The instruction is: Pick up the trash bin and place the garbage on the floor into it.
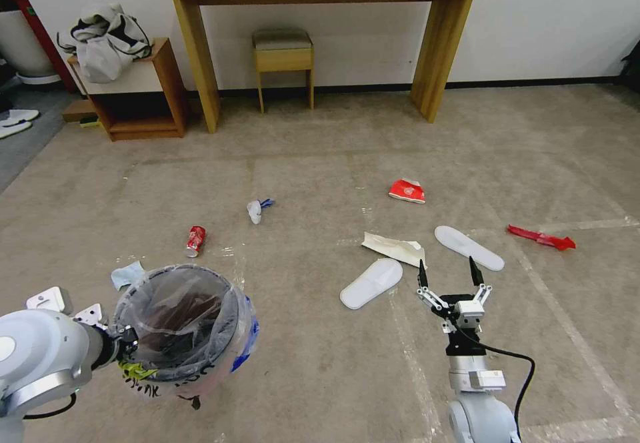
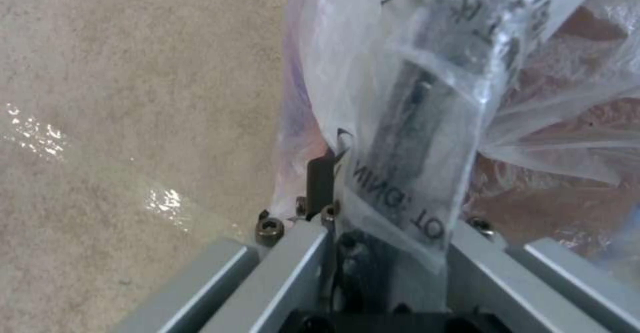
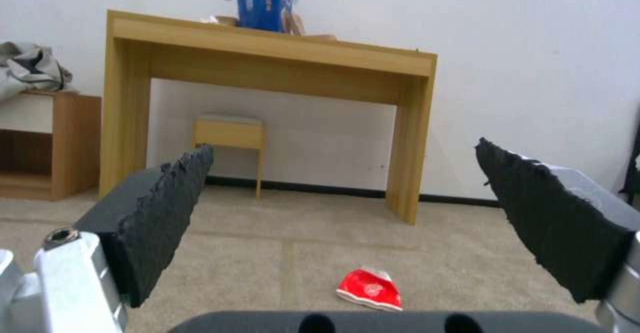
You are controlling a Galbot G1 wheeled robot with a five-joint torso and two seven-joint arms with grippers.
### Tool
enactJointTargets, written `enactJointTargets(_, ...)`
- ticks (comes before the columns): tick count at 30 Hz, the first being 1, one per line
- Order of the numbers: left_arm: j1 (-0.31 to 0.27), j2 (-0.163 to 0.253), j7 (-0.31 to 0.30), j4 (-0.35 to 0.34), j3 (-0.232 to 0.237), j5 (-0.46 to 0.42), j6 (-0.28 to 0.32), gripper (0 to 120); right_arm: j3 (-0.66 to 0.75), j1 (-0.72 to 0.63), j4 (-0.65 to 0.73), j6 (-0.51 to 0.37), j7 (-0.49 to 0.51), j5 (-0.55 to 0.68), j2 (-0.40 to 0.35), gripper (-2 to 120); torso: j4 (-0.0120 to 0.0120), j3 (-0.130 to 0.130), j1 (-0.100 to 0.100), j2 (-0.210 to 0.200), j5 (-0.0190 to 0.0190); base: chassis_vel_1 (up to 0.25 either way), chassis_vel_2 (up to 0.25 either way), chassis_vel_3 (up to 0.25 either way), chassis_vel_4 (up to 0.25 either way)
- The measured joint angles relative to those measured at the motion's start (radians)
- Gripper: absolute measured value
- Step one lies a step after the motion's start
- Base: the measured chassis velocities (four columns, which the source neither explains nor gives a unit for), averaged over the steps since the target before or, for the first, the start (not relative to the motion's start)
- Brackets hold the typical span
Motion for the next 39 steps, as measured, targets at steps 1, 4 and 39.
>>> enactJointTargets(1, 0.003, -0.001, 0.001, -0.002, 0.0, 0.002, 0.0, 0, 0.001, -0.004, 0.003, 0.0, -0.002, 0.0, 0.001, 100, 0.0, 0.0, 0.0, 0.0, 0.0, 0.0, 0.0, 0.0, 0.0)
enactJointTargets(4, 0.007, 0.0, 0.002, -0.006, -0.001, 0.002, 0.0, 0, 0.002, -0.009, 0.005, 0.001, -0.007, -0.004, 0.006, 100, 0.0, 0.0, 0.0, 0.0, 0.0, 0.0, 0.0, 0.0, 0.0)
enactJointTargets(39, 0.006, 0.004, 0.034, 0.013, 0.008, 0.032, -0.005, 0, 0.003, -0.003, -0.012, 0.016, -0.019, -0.021, 0.013, 100, -0.0002, 0.0, 0.0, 0.0, 0.0, -0.062, 0.065, 0.066, -0.062)
